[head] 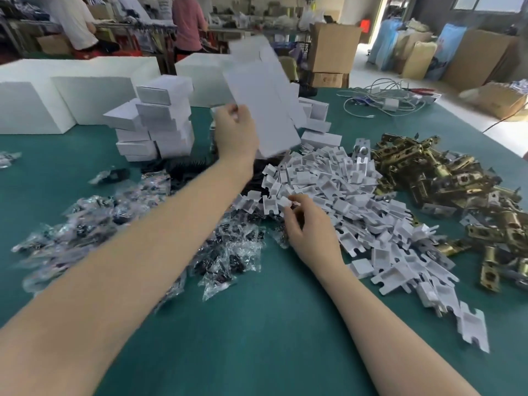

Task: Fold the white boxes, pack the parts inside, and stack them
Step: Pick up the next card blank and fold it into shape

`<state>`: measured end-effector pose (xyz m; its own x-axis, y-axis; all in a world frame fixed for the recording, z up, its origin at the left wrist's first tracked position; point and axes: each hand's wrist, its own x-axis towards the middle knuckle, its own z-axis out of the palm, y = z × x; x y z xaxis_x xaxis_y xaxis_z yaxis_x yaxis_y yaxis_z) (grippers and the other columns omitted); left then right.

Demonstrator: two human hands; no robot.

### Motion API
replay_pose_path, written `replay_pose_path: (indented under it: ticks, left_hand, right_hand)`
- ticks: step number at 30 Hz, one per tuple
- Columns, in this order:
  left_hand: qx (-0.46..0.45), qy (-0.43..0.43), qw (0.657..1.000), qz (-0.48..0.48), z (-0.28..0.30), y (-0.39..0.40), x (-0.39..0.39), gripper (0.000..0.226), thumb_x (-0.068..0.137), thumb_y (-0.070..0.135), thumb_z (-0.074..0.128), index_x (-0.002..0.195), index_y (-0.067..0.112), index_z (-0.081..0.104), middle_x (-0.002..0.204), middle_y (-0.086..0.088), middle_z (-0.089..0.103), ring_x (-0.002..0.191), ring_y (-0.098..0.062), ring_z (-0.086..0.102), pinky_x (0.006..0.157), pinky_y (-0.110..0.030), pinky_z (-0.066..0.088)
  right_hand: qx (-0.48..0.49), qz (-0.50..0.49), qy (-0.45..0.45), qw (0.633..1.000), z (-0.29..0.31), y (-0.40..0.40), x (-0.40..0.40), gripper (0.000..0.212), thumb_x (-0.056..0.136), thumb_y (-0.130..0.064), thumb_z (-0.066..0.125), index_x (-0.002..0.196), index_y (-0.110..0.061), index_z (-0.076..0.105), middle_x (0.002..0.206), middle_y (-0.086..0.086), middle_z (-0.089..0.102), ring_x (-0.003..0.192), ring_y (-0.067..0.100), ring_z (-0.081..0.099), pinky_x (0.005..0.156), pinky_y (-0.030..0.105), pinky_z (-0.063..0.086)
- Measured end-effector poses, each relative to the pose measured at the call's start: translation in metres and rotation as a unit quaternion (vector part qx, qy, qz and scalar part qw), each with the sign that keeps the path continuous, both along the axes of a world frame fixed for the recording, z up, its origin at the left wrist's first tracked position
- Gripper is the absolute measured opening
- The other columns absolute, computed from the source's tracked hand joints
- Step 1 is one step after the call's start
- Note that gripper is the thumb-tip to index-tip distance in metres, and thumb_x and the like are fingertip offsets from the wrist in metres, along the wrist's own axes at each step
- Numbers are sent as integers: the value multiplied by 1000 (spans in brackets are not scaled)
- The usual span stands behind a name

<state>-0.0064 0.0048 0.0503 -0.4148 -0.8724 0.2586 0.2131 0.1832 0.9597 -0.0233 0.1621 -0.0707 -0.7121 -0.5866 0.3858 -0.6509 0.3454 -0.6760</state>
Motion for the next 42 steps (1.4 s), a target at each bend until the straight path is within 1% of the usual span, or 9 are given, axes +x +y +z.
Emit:
replay_pose_path:
  ticks: [2,4,9,13,20,24,28,33,42]
  left_hand:
    - [63,-22,996,-54,-33,21,10,8,102,21,46,107,18,51,110,-6,62,103,-25,61,90,-43,52]
    - [107,-26,991,-76,-59,32,21,11,102,24,47,110,18,52,106,-2,63,98,-25,62,83,-46,53]
    - [184,-15,971,-152,-93,31,35,17,102,14,46,111,22,59,94,5,72,79,-11,68,64,-32,57]
    - [184,14,951,-246,-97,31,44,46,92,-4,40,119,27,63,97,7,76,81,-9,72,62,-27,57]
    - [234,92,912,-324,-91,31,45,45,100,1,44,140,20,52,117,-3,70,94,-17,68,75,-35,57]
    - [259,108,889,-362,-88,39,42,47,101,7,48,140,34,50,123,-3,67,97,-18,66,75,-33,57]
    - [217,87,913,-336,-89,47,37,50,103,18,50,139,50,38,127,3,67,100,-17,69,74,-31,57]
    - [94,46,943,-317,-94,52,36,47,96,12,52,128,45,49,136,3,58,118,-13,62,88,-33,56]
    - [-84,18,966,-246,-111,61,40,62,83,3,73,122,40,41,123,13,54,109,4,60,80,-13,50]
  right_hand:
    - [-60,-24,-39,997,-1,2,-1,26,102,-29,47,126,-22,54,82,-14,62,66,5,57,57,29,41]
    - [-127,-64,-98,985,-2,6,-6,27,104,-26,43,130,-23,51,86,-9,64,55,2,50,56,26,38]
    - [-192,-74,-157,966,-1,13,-12,33,105,-28,41,137,-26,46,73,-5,53,51,-1,42,50,11,37]
    - [-162,-48,-171,971,-1,12,-14,41,101,-17,47,141,-27,46,90,-11,58,63,-3,50,60,11,41]
    - [-188,1,-159,969,0,13,-14,51,96,-6,53,135,-39,51,115,-3,61,74,-3,58,66,13,46]
    - [-176,-6,-98,979,2,14,-11,51,92,2,53,126,-35,61,145,3,50,116,-20,43,84,1,38]
    - [-173,-38,-70,982,1,15,-9,38,97,-7,57,124,-31,67,151,2,44,139,9,40,101,10,38]
    - [-166,-71,28,983,5,17,-4,32,95,-3,58,123,-14,69,111,1,72,95,19,67,84,26,52]
    - [-119,-106,86,984,5,21,-7,29,81,2,72,106,-11,72,98,7,75,83,33,68,67,41,54]
